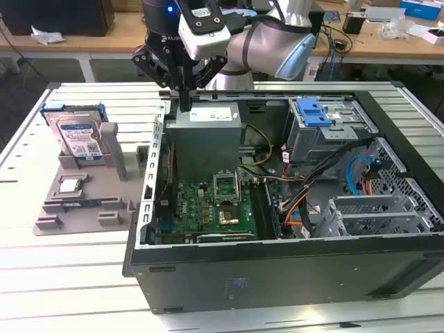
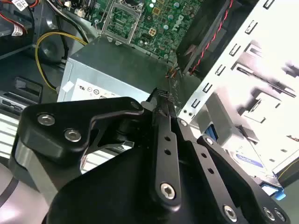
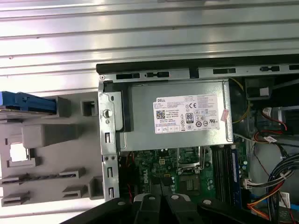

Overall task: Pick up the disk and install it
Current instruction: 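Reach for the disk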

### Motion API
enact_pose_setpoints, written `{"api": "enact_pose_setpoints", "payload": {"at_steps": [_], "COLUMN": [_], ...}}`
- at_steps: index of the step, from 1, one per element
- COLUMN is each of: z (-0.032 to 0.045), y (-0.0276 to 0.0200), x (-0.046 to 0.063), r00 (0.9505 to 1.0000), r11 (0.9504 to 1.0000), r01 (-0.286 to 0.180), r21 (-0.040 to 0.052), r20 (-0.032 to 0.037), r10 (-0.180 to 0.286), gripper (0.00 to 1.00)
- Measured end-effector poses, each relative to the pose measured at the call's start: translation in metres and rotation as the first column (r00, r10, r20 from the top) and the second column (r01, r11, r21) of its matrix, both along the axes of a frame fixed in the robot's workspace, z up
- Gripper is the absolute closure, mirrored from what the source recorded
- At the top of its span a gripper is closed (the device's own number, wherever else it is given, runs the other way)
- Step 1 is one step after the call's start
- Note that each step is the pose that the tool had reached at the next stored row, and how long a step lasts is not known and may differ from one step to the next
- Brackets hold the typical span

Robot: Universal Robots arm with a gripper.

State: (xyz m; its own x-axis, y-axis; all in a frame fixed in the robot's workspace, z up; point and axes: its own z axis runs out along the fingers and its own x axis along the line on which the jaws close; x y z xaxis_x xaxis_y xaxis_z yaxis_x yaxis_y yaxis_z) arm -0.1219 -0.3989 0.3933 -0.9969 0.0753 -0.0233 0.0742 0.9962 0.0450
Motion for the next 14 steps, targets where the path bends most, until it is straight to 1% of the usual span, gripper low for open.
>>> {"api": "enact_pose_setpoints", "payload": {"at_steps": [3, 8, 14], "z": [0.0000, 0.0000, 0.0000], "y": [0.0000, 0.0001, 0.0001], "x": [-0.003, -0.027, -0.037], "r00": [1.0000, 1.0000, 1.0000], "r11": [1.0000, 1.0000, 1.0000], "r01": [0.000, 0.000, 0.000], "r21": [0.0000, 0.0000, 0.0000], "r20": [-0.0001, 0.0000, 0.0000], "r10": [0.000, 0.000, 0.000], "gripper": [0.89, 0.89, 0.89]}}
